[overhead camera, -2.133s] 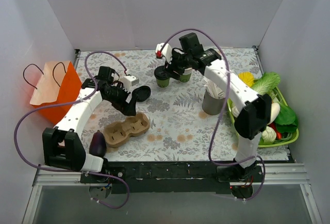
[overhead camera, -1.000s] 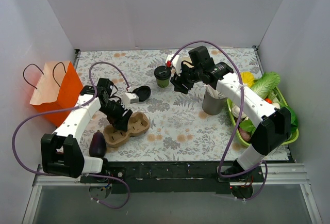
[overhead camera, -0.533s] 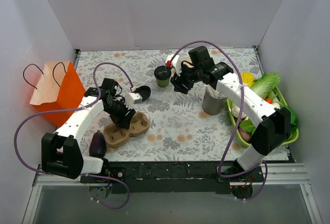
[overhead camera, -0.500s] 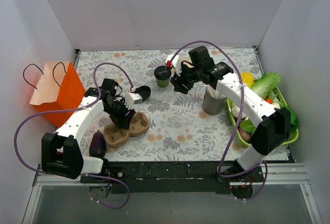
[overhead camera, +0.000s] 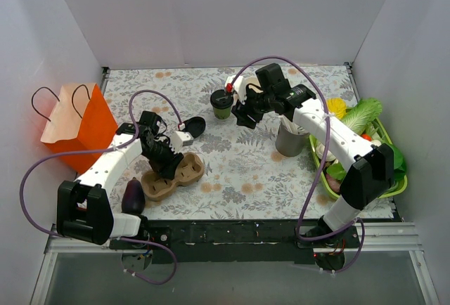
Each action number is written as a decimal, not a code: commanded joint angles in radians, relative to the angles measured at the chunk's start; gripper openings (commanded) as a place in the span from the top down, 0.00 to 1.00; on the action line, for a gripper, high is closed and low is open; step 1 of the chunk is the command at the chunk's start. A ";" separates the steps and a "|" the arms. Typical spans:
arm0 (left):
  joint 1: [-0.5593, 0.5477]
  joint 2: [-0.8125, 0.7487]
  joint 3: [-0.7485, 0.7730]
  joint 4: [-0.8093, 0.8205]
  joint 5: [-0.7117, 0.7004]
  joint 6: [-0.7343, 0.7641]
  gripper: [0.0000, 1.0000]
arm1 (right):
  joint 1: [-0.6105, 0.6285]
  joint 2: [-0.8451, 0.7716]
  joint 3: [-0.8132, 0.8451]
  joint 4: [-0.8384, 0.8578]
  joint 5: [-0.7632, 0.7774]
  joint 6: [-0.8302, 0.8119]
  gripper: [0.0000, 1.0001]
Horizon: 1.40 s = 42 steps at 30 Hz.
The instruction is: Pack the takeout coffee
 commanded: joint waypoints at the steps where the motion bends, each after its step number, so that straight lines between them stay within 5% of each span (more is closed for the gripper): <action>1: -0.003 -0.020 0.002 0.017 -0.009 -0.003 0.60 | 0.000 0.005 0.023 0.021 -0.016 0.000 0.37; 10: -0.009 -0.079 -0.050 0.040 -0.014 0.000 0.59 | 0.000 0.006 0.017 0.028 -0.019 0.000 0.37; 22: -0.029 -0.134 -0.069 0.079 -0.003 -0.078 0.71 | 0.000 0.014 0.017 0.031 -0.019 -0.004 0.37; 27: -0.034 -0.166 -0.096 0.075 0.003 -0.092 0.47 | 0.000 0.019 0.016 0.032 -0.025 -0.003 0.37; 30: -0.045 -0.177 -0.110 0.114 -0.023 -0.121 0.42 | 0.000 0.022 0.017 0.032 -0.028 -0.001 0.37; 42: -0.069 -0.175 -0.150 0.163 -0.089 -0.165 0.62 | 0.000 0.030 0.022 0.037 -0.032 0.000 0.37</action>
